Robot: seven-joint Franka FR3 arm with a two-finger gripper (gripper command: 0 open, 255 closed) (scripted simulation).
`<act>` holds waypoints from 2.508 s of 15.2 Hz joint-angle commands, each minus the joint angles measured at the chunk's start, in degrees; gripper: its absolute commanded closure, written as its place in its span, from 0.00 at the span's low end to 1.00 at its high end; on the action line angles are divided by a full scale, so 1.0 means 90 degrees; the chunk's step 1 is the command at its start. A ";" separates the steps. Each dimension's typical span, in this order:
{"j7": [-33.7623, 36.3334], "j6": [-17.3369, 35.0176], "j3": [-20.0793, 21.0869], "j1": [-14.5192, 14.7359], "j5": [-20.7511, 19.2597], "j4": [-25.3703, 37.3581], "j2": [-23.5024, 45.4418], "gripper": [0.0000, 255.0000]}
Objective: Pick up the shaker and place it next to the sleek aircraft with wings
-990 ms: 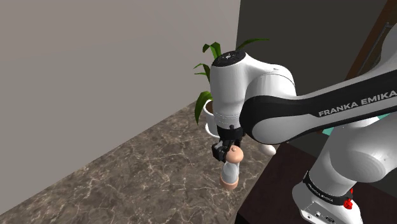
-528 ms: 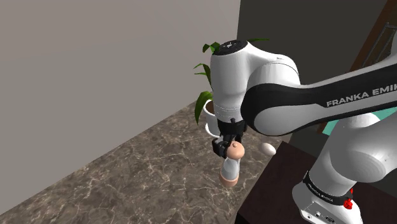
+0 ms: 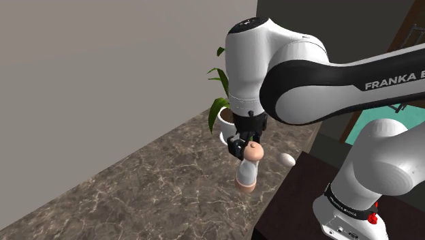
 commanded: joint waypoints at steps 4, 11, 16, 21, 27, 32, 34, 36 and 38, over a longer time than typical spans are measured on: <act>-0.0039 -0.0449 -0.0126 -0.0018 -0.0072 0.0368 -0.0081 1.00; -0.0087 -0.1041 -0.0280 -0.0063 -0.0180 0.0928 -0.0114 1.00; -0.0115 -0.1450 -0.0372 -0.0103 -0.0256 0.1360 -0.0090 1.00; -0.0136 -0.1851 -0.0450 -0.0148 -0.0332 0.1818 -0.0030 1.00; -0.0154 -0.2325 -0.0524 -0.0207 -0.0421 0.2405 0.0087 1.00; -0.0162 -0.2718 -0.0569 -0.0261 -0.0494 0.2928 0.0221 1.00; -0.0163 -0.2875 -0.0582 -0.0283 -0.0524 0.3146 0.0284 1.00; -0.0163 -0.3033 -0.0593 -0.0307 -0.0553 0.3370 0.0352 1.00; -0.0332 -0.3073 -0.0752 -0.0314 -0.0618 0.3310 0.0259 1.00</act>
